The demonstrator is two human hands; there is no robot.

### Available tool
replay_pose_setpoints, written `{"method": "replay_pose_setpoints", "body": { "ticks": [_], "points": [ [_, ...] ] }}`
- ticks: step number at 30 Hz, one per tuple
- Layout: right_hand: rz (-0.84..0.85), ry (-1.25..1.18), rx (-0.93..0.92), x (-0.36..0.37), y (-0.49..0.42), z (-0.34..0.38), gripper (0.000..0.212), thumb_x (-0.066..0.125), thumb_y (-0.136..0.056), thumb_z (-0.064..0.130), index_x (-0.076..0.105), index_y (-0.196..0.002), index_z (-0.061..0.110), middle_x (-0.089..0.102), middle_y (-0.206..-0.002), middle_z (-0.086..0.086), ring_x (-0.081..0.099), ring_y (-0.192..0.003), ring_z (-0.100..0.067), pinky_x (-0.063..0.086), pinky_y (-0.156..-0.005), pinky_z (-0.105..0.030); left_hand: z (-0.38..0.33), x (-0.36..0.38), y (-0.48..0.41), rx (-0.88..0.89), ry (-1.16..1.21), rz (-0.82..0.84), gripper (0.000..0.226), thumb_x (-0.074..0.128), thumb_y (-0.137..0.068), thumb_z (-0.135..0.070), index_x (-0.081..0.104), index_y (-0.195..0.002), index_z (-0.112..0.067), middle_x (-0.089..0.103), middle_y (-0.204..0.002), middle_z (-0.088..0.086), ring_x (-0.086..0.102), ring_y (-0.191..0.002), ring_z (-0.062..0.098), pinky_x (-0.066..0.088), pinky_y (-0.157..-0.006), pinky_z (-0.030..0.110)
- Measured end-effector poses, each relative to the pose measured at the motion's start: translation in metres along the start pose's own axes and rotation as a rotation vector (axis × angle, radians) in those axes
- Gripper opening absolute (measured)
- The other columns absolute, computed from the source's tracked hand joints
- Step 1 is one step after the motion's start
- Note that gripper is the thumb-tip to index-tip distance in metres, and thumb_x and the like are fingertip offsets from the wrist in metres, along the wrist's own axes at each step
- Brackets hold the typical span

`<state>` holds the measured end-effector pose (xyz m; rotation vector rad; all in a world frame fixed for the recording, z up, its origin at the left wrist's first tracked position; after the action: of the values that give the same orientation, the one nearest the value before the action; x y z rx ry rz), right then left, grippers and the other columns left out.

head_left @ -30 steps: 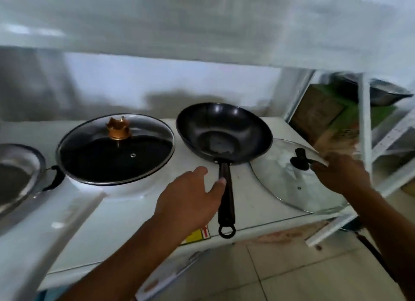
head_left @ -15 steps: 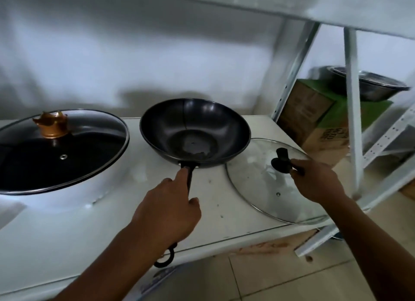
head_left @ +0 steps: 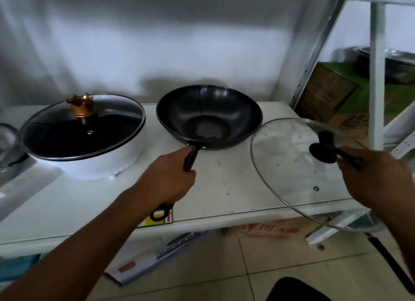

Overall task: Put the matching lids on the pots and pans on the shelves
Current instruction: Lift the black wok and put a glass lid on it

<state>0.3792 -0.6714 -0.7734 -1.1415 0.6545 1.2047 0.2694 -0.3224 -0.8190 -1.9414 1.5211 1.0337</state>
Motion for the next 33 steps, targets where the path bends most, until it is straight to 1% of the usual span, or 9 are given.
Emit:
{"method": "replay_pose_setpoints", "body": {
  "ticks": [2,4,6,7,9,15,21,26,33],
  "points": [
    [-0.035,-0.019,-0.057,-0.019,-0.003,0.001,0.031,0.048,-0.088,0.037,0.07,-0.099,0.018,0.063,-0.067,-0.009,0.06,-0.062,-0.035,0.051,-0.063,-0.044,0.002,-0.002,0.0,-0.012,0.047,0.018,0.033,0.056,-0.09,-0.027,0.05,-0.123,-0.027,0.065,-0.101,0.005,0.068,-0.069,0.021,0.06,-0.071,0.043],
    [-0.064,-0.043,-0.101,-0.034,-0.007,0.007,0.038,0.045,-0.086,0.041,0.068,-0.101,0.016,0.062,-0.066,-0.009,0.058,-0.06,-0.034,0.051,-0.063,-0.044,0.005,-0.001,0.001,-0.018,0.088,0.03,0.037,0.058,-0.091,-0.026,0.05,-0.127,-0.031,0.065,-0.105,0.005,0.069,-0.067,0.019,0.06,-0.063,0.034],
    [-0.112,-0.093,-0.096,-0.049,-0.01,0.017,0.046,0.041,-0.083,0.053,0.064,-0.114,0.027,0.069,-0.081,-0.013,0.063,-0.074,-0.039,0.054,-0.075,-0.05,0.007,-0.002,0.003,-0.013,0.106,0.02,0.039,0.06,-0.091,-0.024,0.051,-0.129,-0.031,0.065,-0.106,0.005,0.068,-0.065,0.018,0.056,-0.055,0.025],
    [-0.126,-0.114,-0.106,-0.053,-0.011,0.025,0.041,0.046,-0.084,0.052,0.064,-0.116,0.034,0.071,-0.09,-0.013,0.065,-0.083,-0.04,0.054,-0.081,-0.051,0.007,-0.002,0.003,-0.016,0.104,0.012,0.041,0.061,-0.091,-0.025,0.05,-0.13,-0.032,0.066,-0.104,0.005,0.068,-0.063,0.017,0.053,-0.052,0.021],
    [-0.178,-0.192,-0.162,-0.053,-0.018,0.047,0.028,0.059,-0.089,0.033,0.07,-0.115,0.033,0.073,-0.099,-0.014,0.066,-0.092,-0.04,0.054,-0.085,-0.049,0.007,-0.002,0.004,-0.019,0.087,0.005,0.045,0.061,-0.091,-0.025,0.049,-0.133,-0.034,0.068,-0.102,0.005,0.069,-0.058,0.017,0.05,-0.05,0.018],
    [-0.133,-0.302,-0.305,-0.004,-0.053,0.12,0.028,0.058,-0.087,0.024,0.072,-0.11,0.031,0.075,-0.094,-0.003,0.068,-0.086,-0.026,0.048,-0.072,-0.026,0.007,-0.001,0.004,-0.017,0.037,0.01,0.055,0.063,-0.09,-0.029,0.041,-0.139,-0.041,0.066,-0.107,0.0,0.07,-0.056,0.013,0.055,-0.057,0.023],
    [-0.058,-0.331,-0.44,0.044,-0.076,0.171,0.03,0.055,-0.089,0.029,0.071,-0.114,0.032,0.074,-0.105,0.0,0.067,-0.097,-0.024,0.054,-0.086,-0.035,0.016,-0.004,0.01,-0.007,0.055,0.025,0.06,0.063,-0.089,-0.028,0.037,-0.139,-0.05,0.066,-0.112,-0.002,0.071,-0.07,0.015,0.061,-0.063,0.032],
    [-0.008,-0.272,-0.474,0.064,-0.098,0.183,0.024,0.053,-0.089,0.03,0.072,-0.104,0.028,0.073,-0.092,-0.001,0.066,-0.084,-0.024,0.055,-0.078,-0.035,0.01,-0.007,0.015,0.012,0.04,0.036,0.057,0.062,-0.09,-0.027,0.038,-0.139,-0.047,0.068,-0.11,0.005,0.071,-0.071,0.017,0.061,-0.064,0.033],
    [0.083,-0.263,-0.46,0.08,-0.11,0.192,0.021,0.058,-0.089,0.023,0.075,-0.101,0.02,0.074,-0.095,-0.007,0.066,-0.089,-0.03,0.054,-0.079,-0.035,0.001,0.0,0.03,0.009,0.004,-0.01,0.047,0.061,-0.091,-0.031,0.045,-0.133,-0.044,0.072,-0.098,0.001,0.069,-0.064,0.012,0.06,-0.067,0.03]
  ]
}}
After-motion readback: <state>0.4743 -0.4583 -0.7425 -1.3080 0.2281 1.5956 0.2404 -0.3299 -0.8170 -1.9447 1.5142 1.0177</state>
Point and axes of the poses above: each hand's wrist, its own y-axis away from the middle knuckle, its own x-axis out of the palm, z = x × y, the point moved 7 cm from there along -y, towards the middle knuckle
